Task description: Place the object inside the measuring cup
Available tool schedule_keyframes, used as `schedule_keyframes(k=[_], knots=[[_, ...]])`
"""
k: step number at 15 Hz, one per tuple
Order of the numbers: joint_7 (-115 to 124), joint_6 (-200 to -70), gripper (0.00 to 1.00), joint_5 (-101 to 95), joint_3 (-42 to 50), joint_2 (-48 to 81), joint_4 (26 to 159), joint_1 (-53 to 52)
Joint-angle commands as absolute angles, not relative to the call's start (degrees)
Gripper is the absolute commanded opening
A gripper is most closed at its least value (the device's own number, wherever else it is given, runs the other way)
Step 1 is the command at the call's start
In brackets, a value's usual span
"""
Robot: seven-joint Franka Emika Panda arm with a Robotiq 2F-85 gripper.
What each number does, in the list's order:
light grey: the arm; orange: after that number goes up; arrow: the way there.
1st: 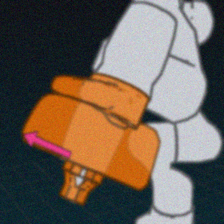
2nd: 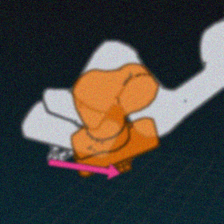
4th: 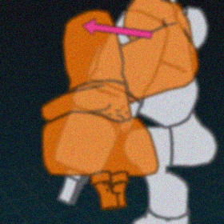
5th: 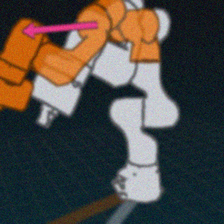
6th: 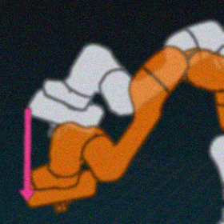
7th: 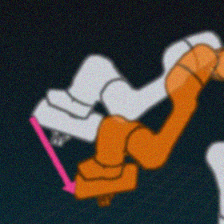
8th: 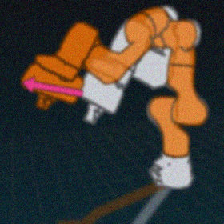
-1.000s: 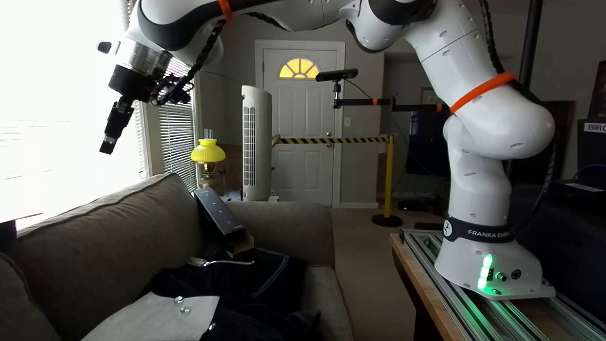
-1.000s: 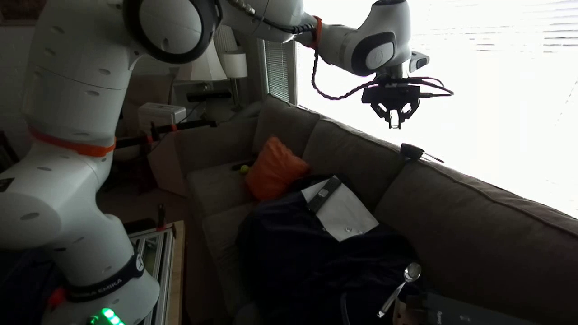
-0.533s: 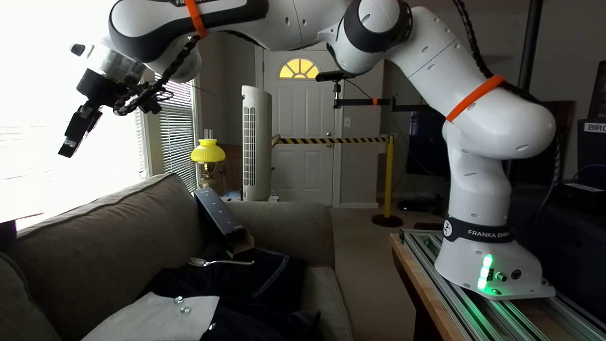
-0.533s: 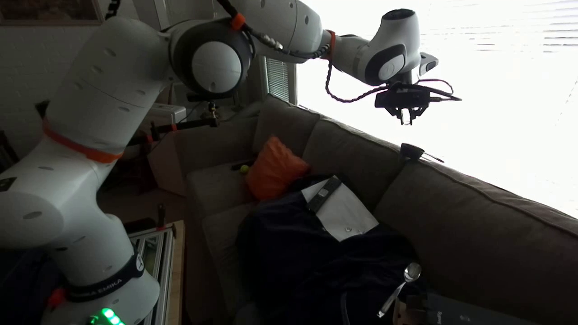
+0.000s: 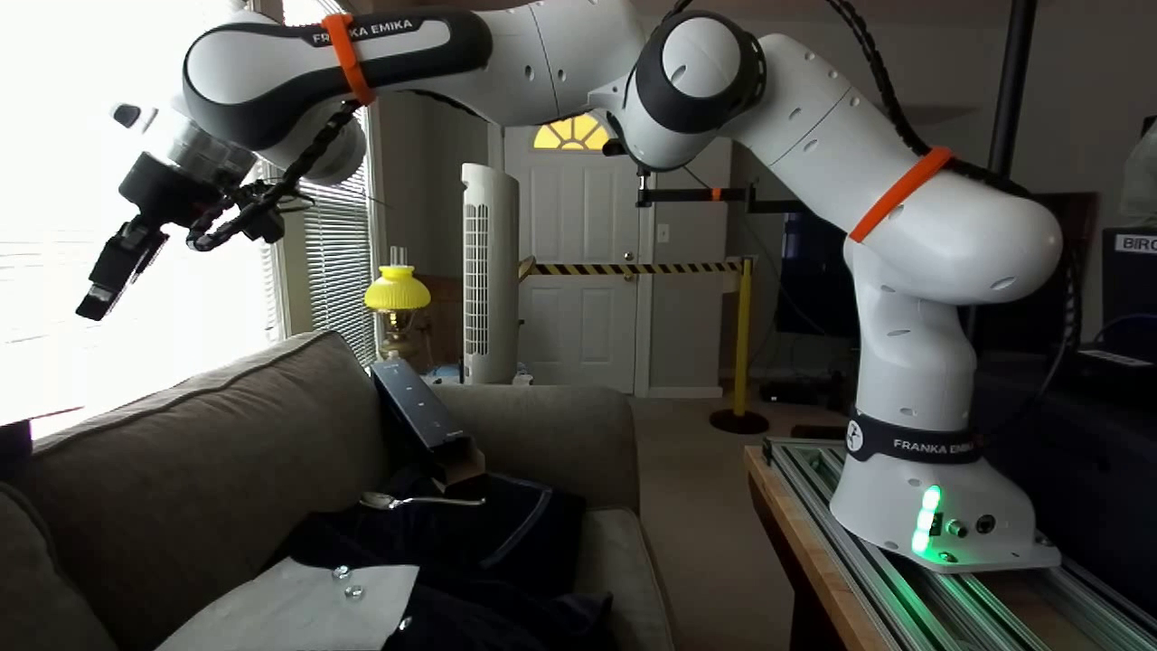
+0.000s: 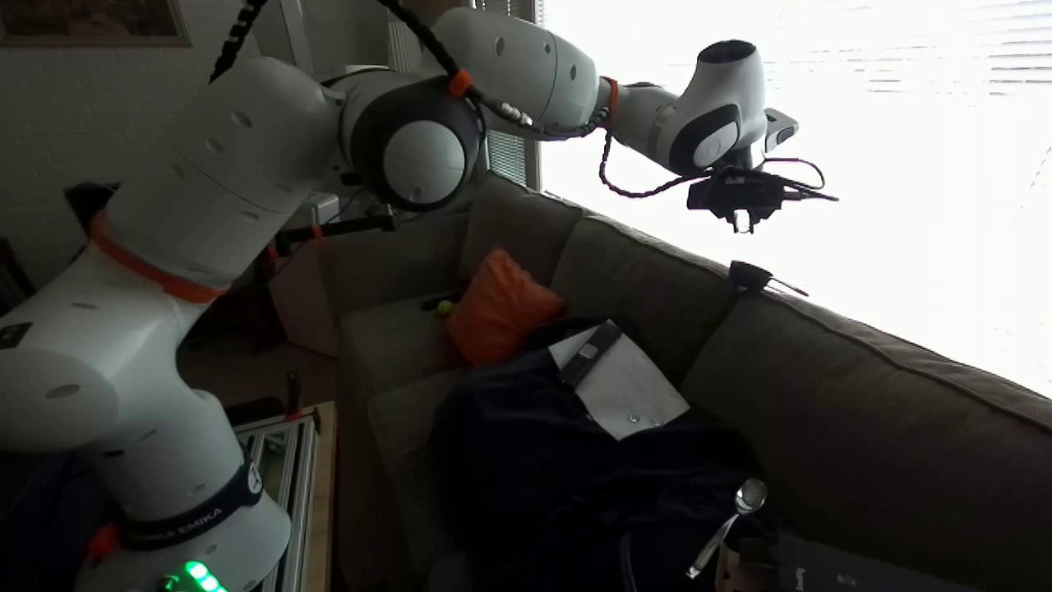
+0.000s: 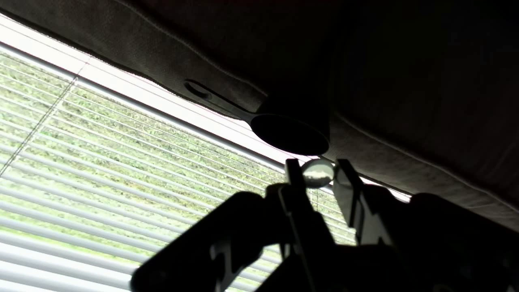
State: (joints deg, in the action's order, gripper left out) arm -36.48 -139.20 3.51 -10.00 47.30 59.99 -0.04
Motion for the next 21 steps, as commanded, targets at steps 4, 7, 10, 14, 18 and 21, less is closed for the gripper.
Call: schedule_keyframes(k=[4,7,10,14,18,21], knots=[[-36.14,-139.0,0.25,2.93,-10.48,47.34,59.77,0.19],[-36.47,-138.84,0.06,3.17,-10.78,47.74,59.16,0.3],[-34.91,-140.31,0.06,2.45,-9.81,49.62,57.15,-0.57],[-33.55,-140.76,0.06,2.49,-9.75,51.9,55.41,-1.07],[-32.52,-141.72,0.06,2.2,-9.78,54.2,53.55,-2.01],[-30.67,-144.14,0.06,1.32,-9.15,56.35,51.77,-3.2]])
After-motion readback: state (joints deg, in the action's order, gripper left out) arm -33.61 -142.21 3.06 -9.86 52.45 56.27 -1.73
